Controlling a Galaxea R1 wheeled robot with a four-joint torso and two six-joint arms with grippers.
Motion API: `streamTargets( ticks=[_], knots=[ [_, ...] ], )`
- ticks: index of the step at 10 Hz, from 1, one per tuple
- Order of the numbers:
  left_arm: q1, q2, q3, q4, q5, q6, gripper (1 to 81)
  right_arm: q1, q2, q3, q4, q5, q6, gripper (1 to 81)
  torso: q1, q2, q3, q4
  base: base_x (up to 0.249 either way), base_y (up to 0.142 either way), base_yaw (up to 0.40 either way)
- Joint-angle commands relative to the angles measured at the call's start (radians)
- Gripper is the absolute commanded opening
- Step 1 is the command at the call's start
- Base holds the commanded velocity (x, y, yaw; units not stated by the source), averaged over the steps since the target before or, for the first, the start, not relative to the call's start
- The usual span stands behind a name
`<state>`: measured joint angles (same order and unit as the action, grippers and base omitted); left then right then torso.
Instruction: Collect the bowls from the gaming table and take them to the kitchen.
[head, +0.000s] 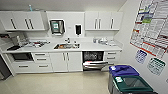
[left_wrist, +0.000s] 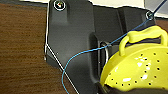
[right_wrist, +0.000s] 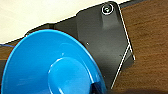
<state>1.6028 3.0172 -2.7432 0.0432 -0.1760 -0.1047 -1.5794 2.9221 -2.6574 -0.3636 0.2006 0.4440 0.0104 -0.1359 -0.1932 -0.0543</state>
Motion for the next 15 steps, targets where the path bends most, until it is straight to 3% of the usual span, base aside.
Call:
streamTargets(
  ticks=[1, 15],
  knots=[
    [-0.02, -0.003, 0.0, -0.003, 0.055, 0.002, 1.0, 0.029, -0.01, -0.002, -0.014, -0.041, -0.004, 1.0, 0.0, 0.0, 0.0, 0.0, 0.152, 0.0, 0.0],
    [-0.019, -0.003, 0.0, -0.016, 0.055, 0.002, 1.0, 0.029, -0.012, -0.004, -0.014, -0.041, -0.004, 1.0, -0.003, 0.0, 0.0, 0.0, 0.147, 0.0, 0.0]
  ],
)
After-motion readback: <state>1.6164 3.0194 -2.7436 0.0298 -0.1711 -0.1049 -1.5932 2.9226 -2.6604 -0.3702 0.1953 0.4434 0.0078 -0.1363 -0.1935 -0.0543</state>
